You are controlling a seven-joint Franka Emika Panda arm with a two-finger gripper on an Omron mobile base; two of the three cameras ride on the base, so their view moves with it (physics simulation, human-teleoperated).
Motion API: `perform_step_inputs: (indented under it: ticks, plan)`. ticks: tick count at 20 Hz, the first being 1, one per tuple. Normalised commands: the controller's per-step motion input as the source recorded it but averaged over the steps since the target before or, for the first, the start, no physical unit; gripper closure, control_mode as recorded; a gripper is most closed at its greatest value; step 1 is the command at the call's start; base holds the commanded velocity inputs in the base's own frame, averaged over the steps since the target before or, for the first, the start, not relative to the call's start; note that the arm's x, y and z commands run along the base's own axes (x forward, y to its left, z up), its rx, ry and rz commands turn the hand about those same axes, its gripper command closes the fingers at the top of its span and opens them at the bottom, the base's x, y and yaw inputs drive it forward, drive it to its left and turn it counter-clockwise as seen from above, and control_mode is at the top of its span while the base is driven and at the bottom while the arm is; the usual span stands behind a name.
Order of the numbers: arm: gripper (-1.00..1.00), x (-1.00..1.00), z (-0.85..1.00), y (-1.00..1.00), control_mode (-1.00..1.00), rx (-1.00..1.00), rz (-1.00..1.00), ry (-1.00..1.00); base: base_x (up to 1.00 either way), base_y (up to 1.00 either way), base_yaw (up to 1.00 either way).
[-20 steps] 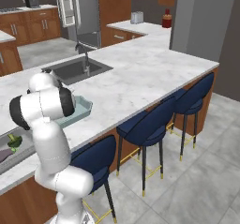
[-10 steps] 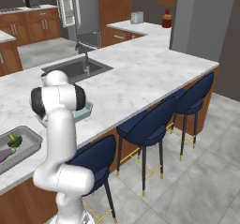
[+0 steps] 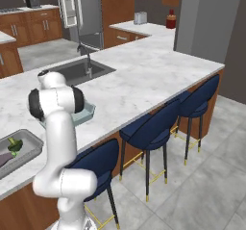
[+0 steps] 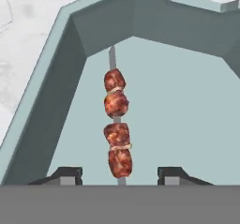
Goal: Place the cold items (eggplant and broccoli) from the fridge in one tupperware on the dining counter. Place the warm items (kebab skewer and hot dog) in the stove area in another tupperware.
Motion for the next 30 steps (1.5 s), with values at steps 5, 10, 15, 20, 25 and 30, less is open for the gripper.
perform_step_inputs:
  ticks: [5, 10, 15, 20, 25, 30]
  plan:
    - [-1.0, -0.26, 0.28, -0.15, -1.0, 0.11, 0.0, -0.2, 0.0, 0.0, 0.0]
    - [-1.0, -0.82, 1.0, -0.27, -1.0, 0.11, 0.0, -0.29, 0.0, 0.0, 0.0]
    - [-1.0, -0.98, 1.0, -0.75, -1.0, 0.18, -0.01, -0.02, 0.0, 0.0, 0.0]
    - [-1.0, -1.0, 1.0, -1.0, -1.0, 0.33, -0.06, 0.05, 0.0, 0.0, 0.0]
    - [-1.0, -1.0, 0.64, -0.94, -1.0, 0.16, -0.11, 0.04, 0.0, 0.0, 0.0]
    - [-1.0, -1.0, 0.04, -0.55, -1.0, 0.01, -0.13, 0.1, 0.0, 0.0, 0.0]
